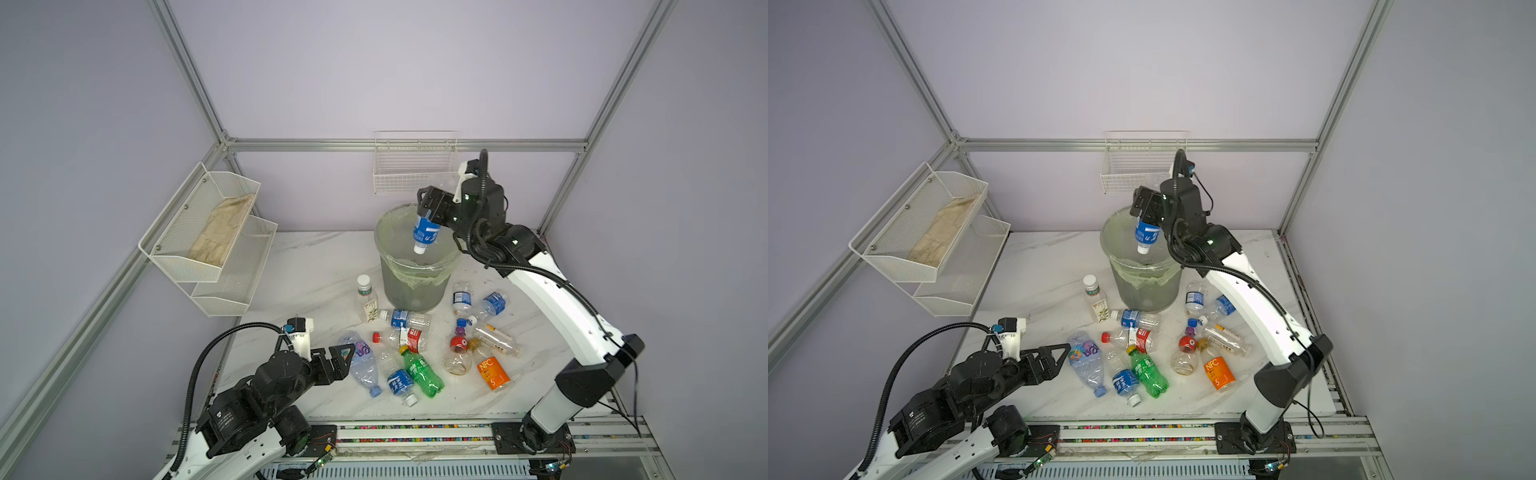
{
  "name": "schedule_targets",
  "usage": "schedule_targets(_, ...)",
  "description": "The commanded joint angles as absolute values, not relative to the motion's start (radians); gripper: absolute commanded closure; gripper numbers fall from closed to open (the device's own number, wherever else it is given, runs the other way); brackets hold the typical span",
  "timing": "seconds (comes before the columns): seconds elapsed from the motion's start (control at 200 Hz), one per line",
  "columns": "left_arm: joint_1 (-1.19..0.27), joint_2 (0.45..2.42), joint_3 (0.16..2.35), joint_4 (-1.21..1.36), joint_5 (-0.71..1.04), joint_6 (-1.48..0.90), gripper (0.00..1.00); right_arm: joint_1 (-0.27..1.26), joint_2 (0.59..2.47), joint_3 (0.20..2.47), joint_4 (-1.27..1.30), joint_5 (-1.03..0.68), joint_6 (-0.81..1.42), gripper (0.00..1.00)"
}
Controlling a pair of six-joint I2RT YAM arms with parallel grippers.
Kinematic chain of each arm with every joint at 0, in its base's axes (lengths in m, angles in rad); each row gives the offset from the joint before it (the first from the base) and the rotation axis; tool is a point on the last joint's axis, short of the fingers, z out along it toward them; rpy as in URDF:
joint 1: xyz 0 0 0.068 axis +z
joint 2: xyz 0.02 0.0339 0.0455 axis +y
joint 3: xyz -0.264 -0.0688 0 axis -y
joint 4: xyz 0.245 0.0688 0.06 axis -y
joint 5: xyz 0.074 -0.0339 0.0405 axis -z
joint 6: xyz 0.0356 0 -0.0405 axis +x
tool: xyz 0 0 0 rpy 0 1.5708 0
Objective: Throw the plastic bottles in the bin
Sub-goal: 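Open the right gripper to drop the bottle into the bin, withdraw, then lower the right gripper toward the bottles beside the bin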
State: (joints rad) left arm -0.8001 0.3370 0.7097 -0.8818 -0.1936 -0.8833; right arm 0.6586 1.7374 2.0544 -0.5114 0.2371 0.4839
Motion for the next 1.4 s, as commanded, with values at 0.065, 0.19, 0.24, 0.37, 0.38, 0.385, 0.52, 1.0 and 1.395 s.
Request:
schedule_targets(0.065,-0.803,0.298,0.697,-0.868,-0.182,-0.903,0.0,0.659,1.565,1.925,-0.484,0.239,0.433,0.03)
schedule_targets(0.19,-0.804,0.308,0.695,-0.868,-0.181,-0.901,0.0,0.66,1.424,1.776,-0.403,0.255,0.444,0.03)
schedule_targets(0.24,-0.803,0.317,0.696,-0.867,-0.181,-0.898,0.0,0.66,1.398,1.764,-0.426,0.27,0.453,0.03)
schedule_targets(0.37,-0.804,0.334,0.699,-0.867,-0.176,-0.893,0.0,0.66,1.331,1.714,-0.454,0.297,0.462,0.03)
schedule_targets(0.38,-0.804,0.334,0.699,-0.867,-0.176,-0.893,0.0,0.66,1.326,1.707,-0.455,0.298,0.463,0.03)
schedule_targets(0.385,-0.804,0.334,0.699,-0.867,-0.176,-0.894,0.0,0.66,1.323,1.706,-0.455,0.299,0.463,0.03)
schedule_targets(0.52,-0.803,0.322,0.692,-0.867,-0.176,-0.894,0.0,0.66,1.254,1.642,-0.471,0.338,0.474,0.03)
schedule_targets(1.0,-0.803,0.313,0.675,-0.867,-0.172,-0.894,0.0,0.653,1.161,1.511,-0.62,0.488,0.556,0.03)
schedule_targets(1.395,-0.804,0.284,0.654,-0.87,-0.17,-0.894,0.0,0.614,1.111,1.313,-0.652,0.399,0.63,0.03)
